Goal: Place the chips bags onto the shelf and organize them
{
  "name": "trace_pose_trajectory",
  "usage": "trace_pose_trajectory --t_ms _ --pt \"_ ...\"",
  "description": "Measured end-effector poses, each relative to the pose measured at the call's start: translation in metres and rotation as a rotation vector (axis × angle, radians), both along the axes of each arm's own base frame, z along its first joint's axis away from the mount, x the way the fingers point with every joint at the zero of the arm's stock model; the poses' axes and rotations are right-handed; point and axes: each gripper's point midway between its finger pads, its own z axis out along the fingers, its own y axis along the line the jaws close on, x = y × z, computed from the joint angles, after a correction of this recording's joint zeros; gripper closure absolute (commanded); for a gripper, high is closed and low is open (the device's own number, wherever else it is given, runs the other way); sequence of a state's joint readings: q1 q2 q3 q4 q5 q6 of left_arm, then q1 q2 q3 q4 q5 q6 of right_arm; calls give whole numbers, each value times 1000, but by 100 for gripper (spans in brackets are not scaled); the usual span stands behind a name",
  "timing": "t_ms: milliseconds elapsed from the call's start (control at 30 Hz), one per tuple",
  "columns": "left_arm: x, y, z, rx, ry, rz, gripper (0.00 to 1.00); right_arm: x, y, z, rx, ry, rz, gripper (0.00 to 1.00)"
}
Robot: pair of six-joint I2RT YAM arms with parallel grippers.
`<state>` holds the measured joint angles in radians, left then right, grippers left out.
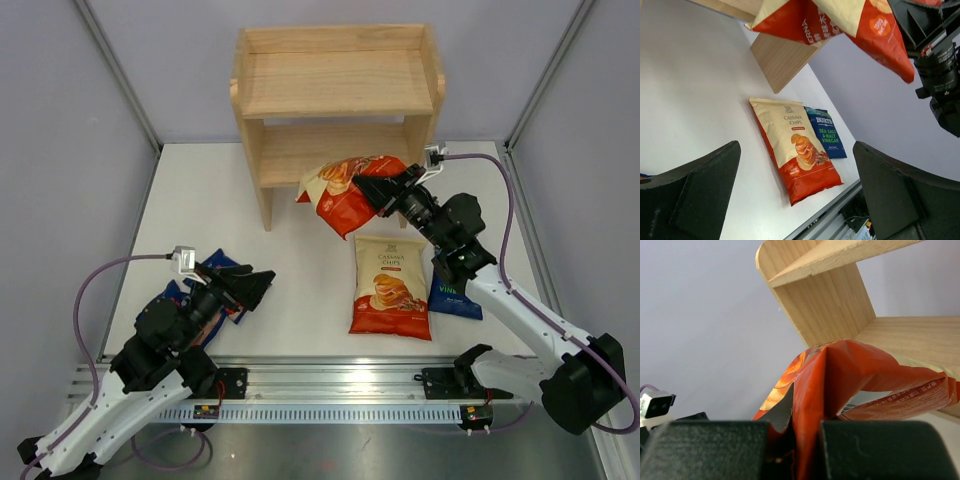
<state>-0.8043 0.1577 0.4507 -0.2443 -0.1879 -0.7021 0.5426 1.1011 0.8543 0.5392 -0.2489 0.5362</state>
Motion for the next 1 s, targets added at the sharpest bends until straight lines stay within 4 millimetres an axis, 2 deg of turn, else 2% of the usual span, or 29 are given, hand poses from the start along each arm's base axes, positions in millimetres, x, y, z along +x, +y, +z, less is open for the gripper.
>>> trace_pose_trajectory --t_ms 167,433,533,700,800,1000 --pt "-5 4 -4 52 -17 -11 1 18 0 2 27 -42 -21 100" --pt "-13 13 0 100 -48 -15 1 35 0 1 78 -95 -61 100" --pt "-15 17 3 108 -56 -14 1 44 -3 -13 90 -87 -103 100" --pt "-18 21 6 118 -64 -13 1 68 -9 -47 99 -46 -196 100" --pt "-20 22 7 129 -64 -13 1 79 -15 -53 130 -44 -249 99" --pt "-21 25 1 154 -47 -11 1 86 -33 -59 217 -16 -348 98"
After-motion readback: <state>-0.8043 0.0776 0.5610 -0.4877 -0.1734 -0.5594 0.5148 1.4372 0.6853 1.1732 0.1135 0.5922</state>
